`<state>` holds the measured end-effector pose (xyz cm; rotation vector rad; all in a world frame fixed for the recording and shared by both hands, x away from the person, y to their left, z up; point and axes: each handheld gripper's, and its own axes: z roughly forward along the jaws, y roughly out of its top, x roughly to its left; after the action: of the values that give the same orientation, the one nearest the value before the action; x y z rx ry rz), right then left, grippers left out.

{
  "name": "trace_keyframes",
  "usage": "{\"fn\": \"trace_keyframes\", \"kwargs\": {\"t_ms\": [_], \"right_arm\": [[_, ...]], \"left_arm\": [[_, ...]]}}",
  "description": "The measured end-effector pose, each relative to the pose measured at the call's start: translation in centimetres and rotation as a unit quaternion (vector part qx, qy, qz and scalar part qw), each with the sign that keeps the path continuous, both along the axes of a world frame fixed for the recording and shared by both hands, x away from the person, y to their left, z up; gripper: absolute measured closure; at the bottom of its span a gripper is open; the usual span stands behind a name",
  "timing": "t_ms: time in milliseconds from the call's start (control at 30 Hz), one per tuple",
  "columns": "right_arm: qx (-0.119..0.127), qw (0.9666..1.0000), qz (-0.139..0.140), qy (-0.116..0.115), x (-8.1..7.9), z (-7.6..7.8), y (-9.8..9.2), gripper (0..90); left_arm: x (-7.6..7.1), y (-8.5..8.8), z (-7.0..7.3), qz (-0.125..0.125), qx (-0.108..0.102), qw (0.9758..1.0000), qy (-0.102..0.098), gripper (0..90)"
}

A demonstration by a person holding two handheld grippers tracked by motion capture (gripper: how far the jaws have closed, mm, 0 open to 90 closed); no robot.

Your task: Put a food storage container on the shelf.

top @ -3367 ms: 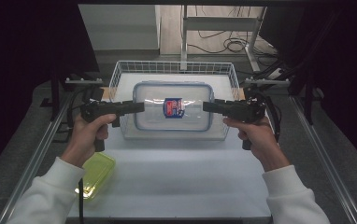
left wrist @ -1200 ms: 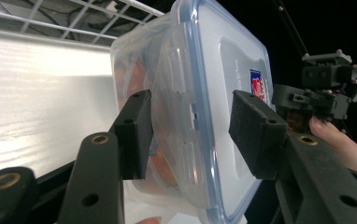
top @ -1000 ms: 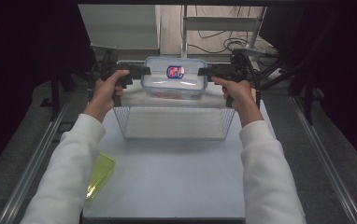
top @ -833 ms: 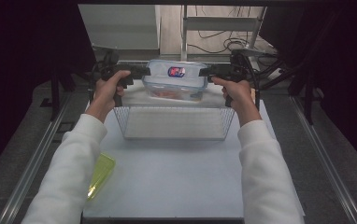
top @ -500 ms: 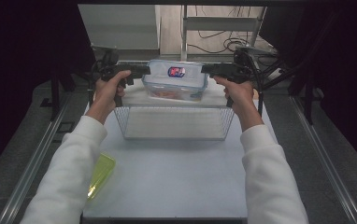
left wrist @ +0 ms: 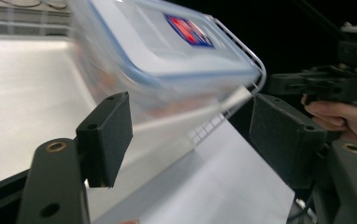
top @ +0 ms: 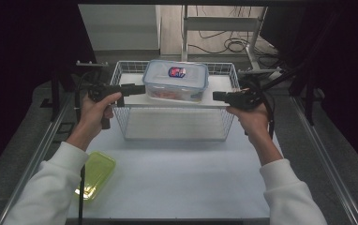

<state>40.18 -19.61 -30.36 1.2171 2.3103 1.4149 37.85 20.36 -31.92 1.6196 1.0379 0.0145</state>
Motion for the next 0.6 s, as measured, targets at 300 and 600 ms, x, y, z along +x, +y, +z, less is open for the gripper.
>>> {"fn": "trace_keyframes", "kwargs": {"t_ms": [300, 600], "right_arm": [[-0.046, 0.9979, 0.044, -0.013, 0.0, -2.0, 4.4, 89.0], [-0.064, 0.9977, 0.017, -0.017, 1.6, -2.4, 6.2, 89.0]], "left_arm": [[-2.3, -1.0, -1.2, -0.027, 0.007, 0.9996, -0.007, 28.0], [-2.6, -1.0, -2.0, -0.033, 0.004, 0.9995, 0.0, 27.7]]}}
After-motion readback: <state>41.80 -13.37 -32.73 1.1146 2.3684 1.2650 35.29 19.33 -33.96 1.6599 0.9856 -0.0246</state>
